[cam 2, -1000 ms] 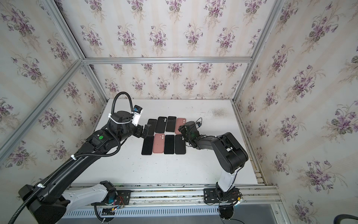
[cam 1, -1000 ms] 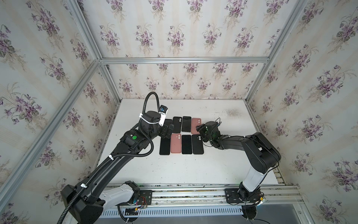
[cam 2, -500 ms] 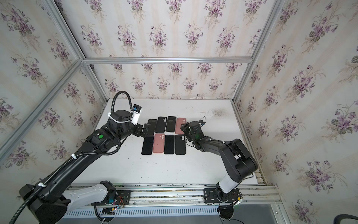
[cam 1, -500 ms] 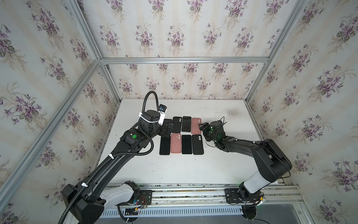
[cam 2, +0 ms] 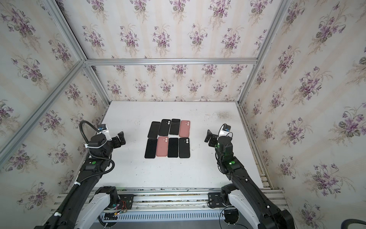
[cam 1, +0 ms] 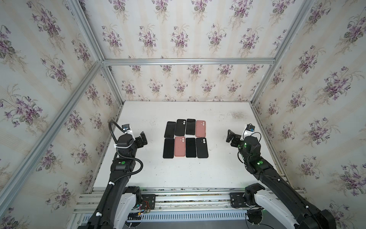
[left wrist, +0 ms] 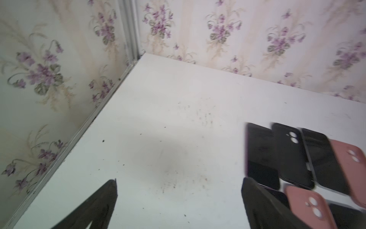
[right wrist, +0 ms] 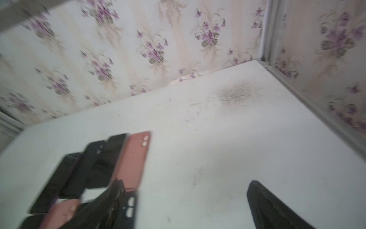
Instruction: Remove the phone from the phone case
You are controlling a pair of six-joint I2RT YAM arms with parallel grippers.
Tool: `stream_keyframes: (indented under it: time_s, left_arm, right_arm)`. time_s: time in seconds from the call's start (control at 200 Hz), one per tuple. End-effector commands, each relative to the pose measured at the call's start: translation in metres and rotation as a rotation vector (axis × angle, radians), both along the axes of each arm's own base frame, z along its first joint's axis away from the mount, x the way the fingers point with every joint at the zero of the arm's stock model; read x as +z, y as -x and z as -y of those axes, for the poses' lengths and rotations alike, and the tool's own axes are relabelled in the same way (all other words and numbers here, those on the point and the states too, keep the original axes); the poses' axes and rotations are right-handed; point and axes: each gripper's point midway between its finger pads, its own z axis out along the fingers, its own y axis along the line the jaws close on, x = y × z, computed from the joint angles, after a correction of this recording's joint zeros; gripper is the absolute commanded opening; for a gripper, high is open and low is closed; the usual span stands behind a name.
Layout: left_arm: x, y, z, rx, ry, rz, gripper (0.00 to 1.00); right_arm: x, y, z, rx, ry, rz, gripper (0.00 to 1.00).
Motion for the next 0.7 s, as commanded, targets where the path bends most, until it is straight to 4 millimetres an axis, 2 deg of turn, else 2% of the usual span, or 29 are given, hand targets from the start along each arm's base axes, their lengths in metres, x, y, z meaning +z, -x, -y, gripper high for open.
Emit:
stream_keyframes:
  time_s: [0.0,0.06,0.12,0.185,0.255,0.295,0.315,0.385,0.435,0.49,0.53,0.56,0.605,0.62,0.65,0.66,0.695]
  left_arm:
    - [0.021,-0.021,-0.009,-0.028,-0.011,0.166,1.00]
    - [0.007,-0.031,-0.002,-0.085,-0.006,0.136,1.00]
    - [0.000,-0.041,0.008,-0.153,-0.007,0.139,1.00]
    - [0.001,-0.050,0.019,-0.215,0.022,0.187,1.00]
    - [-0.001,-0.058,0.033,-0.288,-0.006,0.222,1.00]
    - [-0.006,-0.064,0.039,-0.316,-0.020,0.207,1.00]
    - [-0.017,-0.067,0.045,-0.345,-0.021,0.174,1.00]
    - [-0.027,-0.073,0.064,-0.407,-0.084,0.142,1.00]
    - [-0.027,-0.074,0.066,-0.390,-0.115,0.139,1.00]
    - [-0.027,-0.074,0.063,-0.370,-0.113,0.139,1.00]
    - [-0.028,-0.075,0.061,-0.364,-0.105,0.138,1.00]
    - [-0.029,-0.074,0.061,-0.365,-0.098,0.131,1.00]
    - [-0.029,-0.075,0.061,-0.365,-0.100,0.131,1.00]
    - [-0.029,-0.075,0.061,-0.365,-0.100,0.131,1.00]
    - [-0.029,-0.075,0.061,-0.366,-0.099,0.130,1.00]
    - [-0.029,-0.075,0.061,-0.365,-0.099,0.130,1.00]
    - [-0.029,-0.075,0.061,-0.365,-0.099,0.130,1.00]
  right_arm:
    - [-0.027,0.008,0.029,-0.052,0.242,-0.046,1.00]
    - [-0.047,0.010,0.034,-0.062,0.240,-0.064,1.00]
    - [-0.041,0.002,0.034,-0.052,0.260,-0.034,1.00]
    - [-0.036,-0.009,0.028,-0.014,0.280,0.067,1.00]
    - [-0.037,-0.023,0.034,-0.011,0.292,0.057,1.00]
    - [-0.036,-0.030,0.037,-0.015,0.298,0.074,1.00]
    - [-0.036,-0.033,0.038,-0.006,0.293,0.090,1.00]
    - [-0.034,-0.047,0.042,0.007,0.272,0.129,1.00]
    - [-0.039,-0.055,0.034,0.072,0.192,0.108,1.00]
    - [-0.049,-0.066,0.021,0.150,0.199,0.125,1.00]
    - [-0.066,-0.072,0.027,0.118,0.202,0.106,1.00]
    - [-0.063,-0.079,0.034,0.070,0.194,0.133,1.00]
    - [-0.067,-0.081,0.032,0.088,0.185,0.030,1.00]
    - [-0.074,-0.081,0.034,0.081,0.183,-0.022,1.00]
    - [-0.077,-0.087,0.036,0.067,0.187,-0.019,1.00]
    - [-0.070,-0.090,0.034,0.072,0.194,0.016,1.00]
    - [-0.071,-0.090,0.028,0.093,0.215,0.012,1.00]
